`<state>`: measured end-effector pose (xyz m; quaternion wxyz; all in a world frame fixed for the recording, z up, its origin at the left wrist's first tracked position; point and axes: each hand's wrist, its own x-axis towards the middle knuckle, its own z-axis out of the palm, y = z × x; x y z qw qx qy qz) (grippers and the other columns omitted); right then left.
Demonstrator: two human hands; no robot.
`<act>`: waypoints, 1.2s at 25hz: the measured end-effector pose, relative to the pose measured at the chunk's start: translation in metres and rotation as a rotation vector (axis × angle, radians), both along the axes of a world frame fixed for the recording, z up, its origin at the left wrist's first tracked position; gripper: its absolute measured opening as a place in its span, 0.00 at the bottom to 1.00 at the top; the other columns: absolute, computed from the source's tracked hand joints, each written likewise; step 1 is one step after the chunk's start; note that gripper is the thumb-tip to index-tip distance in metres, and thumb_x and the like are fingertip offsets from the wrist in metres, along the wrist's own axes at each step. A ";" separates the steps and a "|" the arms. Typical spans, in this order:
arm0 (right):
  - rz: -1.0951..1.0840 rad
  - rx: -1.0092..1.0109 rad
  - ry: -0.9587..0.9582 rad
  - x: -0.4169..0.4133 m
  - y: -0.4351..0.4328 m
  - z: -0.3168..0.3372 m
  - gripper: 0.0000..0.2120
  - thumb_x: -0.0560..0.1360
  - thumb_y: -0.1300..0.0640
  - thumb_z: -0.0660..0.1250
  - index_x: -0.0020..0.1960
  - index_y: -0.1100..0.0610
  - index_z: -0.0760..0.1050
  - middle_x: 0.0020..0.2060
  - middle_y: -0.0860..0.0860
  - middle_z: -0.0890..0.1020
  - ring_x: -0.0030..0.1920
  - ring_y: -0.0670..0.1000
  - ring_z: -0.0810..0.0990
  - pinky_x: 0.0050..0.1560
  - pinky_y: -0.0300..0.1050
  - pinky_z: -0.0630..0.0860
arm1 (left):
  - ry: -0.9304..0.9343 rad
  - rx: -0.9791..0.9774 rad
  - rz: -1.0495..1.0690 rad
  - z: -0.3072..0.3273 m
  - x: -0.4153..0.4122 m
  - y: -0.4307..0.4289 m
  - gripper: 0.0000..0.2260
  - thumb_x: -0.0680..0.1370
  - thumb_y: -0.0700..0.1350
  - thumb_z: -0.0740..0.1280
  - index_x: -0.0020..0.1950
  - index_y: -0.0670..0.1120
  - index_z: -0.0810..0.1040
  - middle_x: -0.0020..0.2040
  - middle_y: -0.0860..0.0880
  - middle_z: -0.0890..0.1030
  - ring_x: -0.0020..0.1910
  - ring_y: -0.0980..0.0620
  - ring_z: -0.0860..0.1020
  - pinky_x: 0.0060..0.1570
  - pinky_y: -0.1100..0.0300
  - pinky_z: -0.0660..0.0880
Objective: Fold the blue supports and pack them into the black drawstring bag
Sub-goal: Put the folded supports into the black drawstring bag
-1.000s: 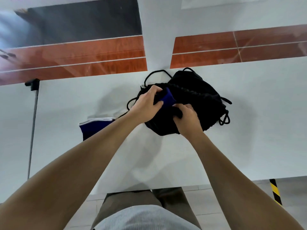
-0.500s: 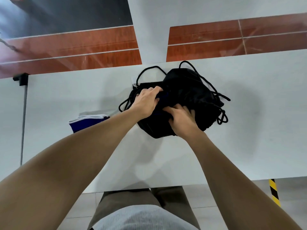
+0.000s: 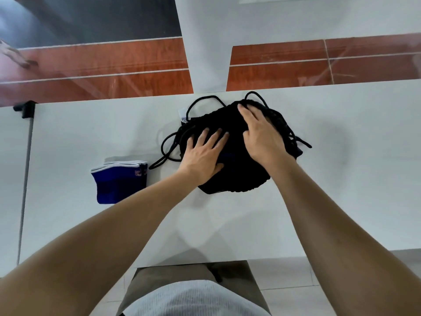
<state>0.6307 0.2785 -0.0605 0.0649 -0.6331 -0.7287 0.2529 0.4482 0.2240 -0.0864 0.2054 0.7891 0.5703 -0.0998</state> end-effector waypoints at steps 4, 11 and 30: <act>-0.004 -0.068 -0.118 0.016 0.023 0.007 0.33 0.78 0.61 0.57 0.81 0.46 0.55 0.78 0.47 0.62 0.72 0.58 0.67 0.64 0.57 0.73 | 0.013 -0.009 -0.007 -0.001 -0.017 0.001 0.33 0.81 0.59 0.59 0.82 0.54 0.47 0.82 0.53 0.50 0.80 0.41 0.50 0.74 0.36 0.55; -0.026 0.025 -0.006 0.008 0.000 0.009 0.30 0.78 0.60 0.59 0.79 0.50 0.61 0.75 0.51 0.69 0.70 0.57 0.71 0.67 0.55 0.72 | -0.038 0.045 0.039 0.007 -0.013 -0.003 0.31 0.81 0.58 0.59 0.81 0.52 0.53 0.81 0.49 0.56 0.79 0.40 0.54 0.75 0.42 0.55; -0.028 -0.335 0.337 -0.219 -0.145 -0.006 0.26 0.76 0.52 0.68 0.72 0.52 0.67 0.64 0.55 0.75 0.63 0.55 0.76 0.65 0.54 0.74 | -0.141 -0.012 0.894 0.014 -0.214 -0.156 0.36 0.80 0.51 0.63 0.82 0.45 0.46 0.78 0.40 0.62 0.71 0.36 0.65 0.70 0.44 0.62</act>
